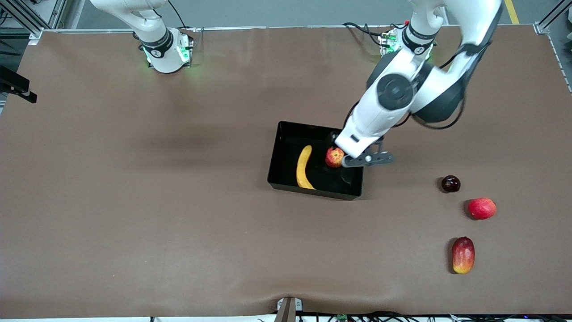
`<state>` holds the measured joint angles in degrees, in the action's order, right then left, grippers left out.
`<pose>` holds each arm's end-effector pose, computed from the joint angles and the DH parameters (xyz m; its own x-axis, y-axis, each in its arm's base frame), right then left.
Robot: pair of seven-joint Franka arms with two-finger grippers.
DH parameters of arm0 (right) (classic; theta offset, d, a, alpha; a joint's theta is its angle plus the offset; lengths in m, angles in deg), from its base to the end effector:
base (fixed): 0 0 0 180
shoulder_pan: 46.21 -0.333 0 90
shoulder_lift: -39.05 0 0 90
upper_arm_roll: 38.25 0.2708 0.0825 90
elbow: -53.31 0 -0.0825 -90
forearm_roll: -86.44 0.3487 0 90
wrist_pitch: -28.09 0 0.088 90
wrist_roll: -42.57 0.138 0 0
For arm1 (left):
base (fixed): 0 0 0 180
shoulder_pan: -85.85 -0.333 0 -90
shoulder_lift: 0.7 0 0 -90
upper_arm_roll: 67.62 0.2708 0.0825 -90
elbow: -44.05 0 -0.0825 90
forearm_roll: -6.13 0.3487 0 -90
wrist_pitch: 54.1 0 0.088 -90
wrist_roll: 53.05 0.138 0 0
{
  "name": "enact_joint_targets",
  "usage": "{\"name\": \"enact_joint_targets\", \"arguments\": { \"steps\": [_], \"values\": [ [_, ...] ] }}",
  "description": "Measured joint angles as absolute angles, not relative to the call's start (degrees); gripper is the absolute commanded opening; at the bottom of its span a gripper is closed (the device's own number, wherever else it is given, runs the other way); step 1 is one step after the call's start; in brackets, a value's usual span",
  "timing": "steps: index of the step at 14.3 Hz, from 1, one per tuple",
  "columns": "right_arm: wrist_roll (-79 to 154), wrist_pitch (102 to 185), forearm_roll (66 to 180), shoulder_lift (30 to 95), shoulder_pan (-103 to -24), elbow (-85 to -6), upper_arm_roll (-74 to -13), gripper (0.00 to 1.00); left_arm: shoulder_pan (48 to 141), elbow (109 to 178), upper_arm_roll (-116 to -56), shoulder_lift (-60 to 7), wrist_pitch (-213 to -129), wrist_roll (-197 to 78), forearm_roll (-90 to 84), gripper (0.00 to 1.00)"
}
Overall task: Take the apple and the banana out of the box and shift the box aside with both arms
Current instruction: 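Reach the left gripper down into the black box toward the apple, then grasp the red-yellow apple with the left gripper and lift it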
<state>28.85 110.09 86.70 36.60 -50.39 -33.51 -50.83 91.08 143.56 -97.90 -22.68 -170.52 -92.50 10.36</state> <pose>0.4867 -0.0734 0.5814 0.9948 0.0940 -0.0379 0.0932 -0.9954 -0.0235 0.4977 -0.3259 0.3240 0.9927 0.0588 -0.1058 0.0668 -0.9950 0.0744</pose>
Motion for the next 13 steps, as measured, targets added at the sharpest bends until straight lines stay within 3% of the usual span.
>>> {"name": "enact_joint_targets", "arguments": {
  "steps": [13],
  "values": [
    [28.87,110.12,86.7,37.17,-50.39,-33.51,-50.84,1.0,93.74,145.91,-97.91,-37.14,-180.94,-103.05,21.03,1.0]
  ]
}}
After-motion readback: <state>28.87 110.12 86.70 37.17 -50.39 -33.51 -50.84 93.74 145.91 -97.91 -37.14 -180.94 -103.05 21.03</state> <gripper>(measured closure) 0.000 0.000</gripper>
